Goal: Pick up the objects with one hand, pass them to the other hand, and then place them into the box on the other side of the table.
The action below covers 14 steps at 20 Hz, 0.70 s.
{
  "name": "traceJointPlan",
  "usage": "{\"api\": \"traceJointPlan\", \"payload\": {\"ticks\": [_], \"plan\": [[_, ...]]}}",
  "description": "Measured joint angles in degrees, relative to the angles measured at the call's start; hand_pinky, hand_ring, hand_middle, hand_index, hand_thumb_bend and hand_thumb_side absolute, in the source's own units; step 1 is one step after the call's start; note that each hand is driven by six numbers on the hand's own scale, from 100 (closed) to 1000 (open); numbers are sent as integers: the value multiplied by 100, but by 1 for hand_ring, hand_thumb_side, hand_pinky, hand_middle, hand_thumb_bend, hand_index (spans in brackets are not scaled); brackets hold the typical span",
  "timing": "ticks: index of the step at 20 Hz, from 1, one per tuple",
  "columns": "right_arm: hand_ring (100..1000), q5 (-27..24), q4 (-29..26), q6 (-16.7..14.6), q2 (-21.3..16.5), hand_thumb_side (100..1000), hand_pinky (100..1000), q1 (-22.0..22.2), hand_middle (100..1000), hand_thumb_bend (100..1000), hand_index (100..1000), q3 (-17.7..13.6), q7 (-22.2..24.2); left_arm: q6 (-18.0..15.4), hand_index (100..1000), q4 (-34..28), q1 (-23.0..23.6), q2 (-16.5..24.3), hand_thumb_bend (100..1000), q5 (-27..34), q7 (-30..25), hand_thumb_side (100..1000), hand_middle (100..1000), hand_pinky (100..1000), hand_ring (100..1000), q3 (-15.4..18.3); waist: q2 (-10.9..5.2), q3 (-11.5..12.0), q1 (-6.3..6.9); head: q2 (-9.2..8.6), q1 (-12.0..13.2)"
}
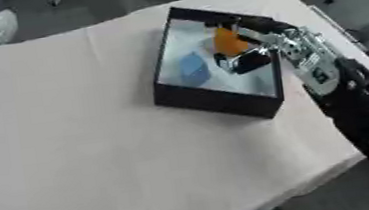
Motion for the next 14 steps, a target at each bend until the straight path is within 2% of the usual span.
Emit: {"api": "traceJointPlan", "payload": {"ticks": [1, 3, 4, 5, 7, 9, 10, 11, 13, 14], "plan": [[1000, 24, -3, -42, 0, 383, 1000, -5, 1000, 100, 1000, -9, 18, 2, 871, 0, 0, 0, 483, 0, 2, 171, 752, 854, 782, 0, 0, 0, 0, 0, 0], [1000, 36, -29, -105, 0, 213, 1000, -6, 1000, 100, 1000, -25, 49, 9, 870, 0, 0, 0, 483, 0, 9, 170, 751, 854, 781, 0, 0, 0, 0, 0, 0], [1000, 36, -42, -117, 0, 100, 1000, -6, 1000, 100, 1000, -26, 54, 14, 870, 0, 0, 0, 483, 0, 14, 169, 750, 854, 781, 0, 0, 0, 0, 0, 0], [1000, 35, -66, -116, 0, 100, 1000, -7, 1000, 100, 1000, -31, 53, 16, 870, 0, 0, 0, 483, 0, 16, 169, 750, 854, 781, 0, 0, 0, 0, 0, 0], [1000, -61, -131, 24, 2, 202, 1000, -15, 1000, 100, 1000, -100, -75, 17, 868, 0, 0, 0, 481, 0, 17, 169, 748, 854, 781, 0, 0, 0, 0, 0, 2], [1000, -507, -199, 380, 22, 231, 1000, -32, 1000, 100, 1000, -193, -416, 20, 867, 0, -1, 0, 479, 0, 20, 170, 747, 854, 780, 2, 0, 0, 0, 0, 37], [1000, -884, -227, 614, 42, 313, 1000, -46, 1000, 100, 1000, -245, -630, 25, 867, 0, -2, 0, 480, 0, 24, 171, 746, 853, 779, 4, 0, 0, 0, 0, 76], [1000, -1346, -264, 858, 72, 313, 1000, -81, 1000, 100, 1000, -305, -862, 28, 867, 0, -3, 0, 480, 2, 26, 171, 746, 853, 779, 7, 0, 0, 0, 0, 119], [1000, -2387, -353, 1280, 106, 491, 1000, -153, 1000, 100, 1000, -398, -1331, 36, 867, 0, -11, 0, 476, 8, 20, 178, 739, 851, 772, 19, 0, 10, 0, 0, 202], [1000, -2946, -393, 1423, 119, 519, 1000, -190, 1000, 100, 1000, -436, -1543, 46, 868, 0, -31, 0, 471, 21, 10, 188, 735, 851, 769, 28, 0, 17, 0, 0, 239]]}}
